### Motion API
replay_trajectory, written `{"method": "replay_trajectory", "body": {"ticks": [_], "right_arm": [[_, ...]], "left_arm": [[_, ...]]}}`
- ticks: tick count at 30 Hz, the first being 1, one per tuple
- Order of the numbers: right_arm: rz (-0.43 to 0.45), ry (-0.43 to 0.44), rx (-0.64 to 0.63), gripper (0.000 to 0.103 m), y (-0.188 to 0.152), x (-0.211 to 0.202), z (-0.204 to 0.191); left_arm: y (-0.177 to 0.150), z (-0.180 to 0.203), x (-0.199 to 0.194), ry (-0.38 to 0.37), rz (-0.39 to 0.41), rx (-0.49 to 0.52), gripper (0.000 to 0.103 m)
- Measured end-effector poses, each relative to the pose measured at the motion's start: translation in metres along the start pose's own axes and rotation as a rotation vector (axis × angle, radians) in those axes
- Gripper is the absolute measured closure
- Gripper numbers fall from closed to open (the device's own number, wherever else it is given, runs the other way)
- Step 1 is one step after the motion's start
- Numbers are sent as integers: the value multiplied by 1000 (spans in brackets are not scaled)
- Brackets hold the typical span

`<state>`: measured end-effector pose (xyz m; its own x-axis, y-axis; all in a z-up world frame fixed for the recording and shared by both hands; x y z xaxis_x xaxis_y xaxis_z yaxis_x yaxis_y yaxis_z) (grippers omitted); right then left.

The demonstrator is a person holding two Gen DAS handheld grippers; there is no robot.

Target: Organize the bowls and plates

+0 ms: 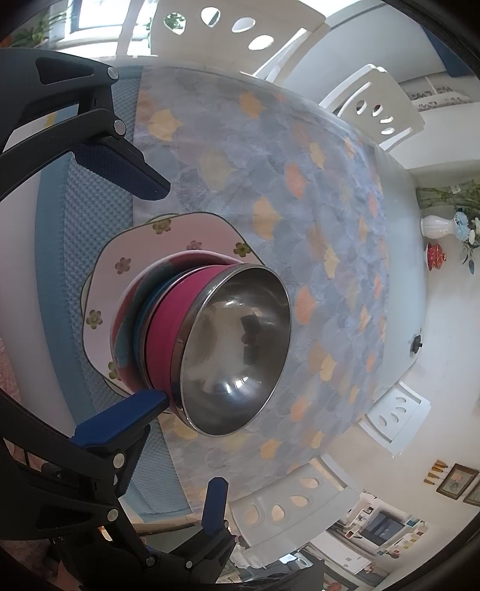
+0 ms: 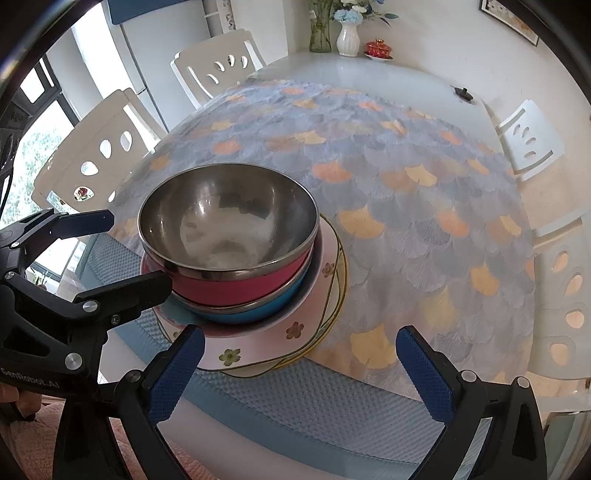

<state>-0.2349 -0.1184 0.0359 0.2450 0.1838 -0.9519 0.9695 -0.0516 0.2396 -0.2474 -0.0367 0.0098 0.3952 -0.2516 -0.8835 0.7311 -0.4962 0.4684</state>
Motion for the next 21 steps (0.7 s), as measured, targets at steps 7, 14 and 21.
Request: {"method": "replay_trajectory", "body": {"ticks": [7, 14, 21], "right_arm": [[-10, 10, 13, 0, -1, 1, -1], [-10, 9, 12, 0, -2, 2, -1], [-7, 13, 26, 0, -3, 0, 0]], "left_arm": [[-3, -4, -2, -20, 8, -16, 1], [-5, -6, -3, -37, 13, -31, 1], [-6, -5, -4, -39, 15, -33, 1]]}}
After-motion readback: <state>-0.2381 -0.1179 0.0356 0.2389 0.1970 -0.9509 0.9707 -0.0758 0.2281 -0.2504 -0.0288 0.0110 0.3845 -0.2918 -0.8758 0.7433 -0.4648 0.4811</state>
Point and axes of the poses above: each gripper's, at about its wrist camera, not at the fingertips, and x roughly the way its jaws point, z to its right, y to its top, the point moved 3 cm from there along x, roughly the way its jaws point, and after that the axes turned 14 degrees about x, right-handed, at the moved point
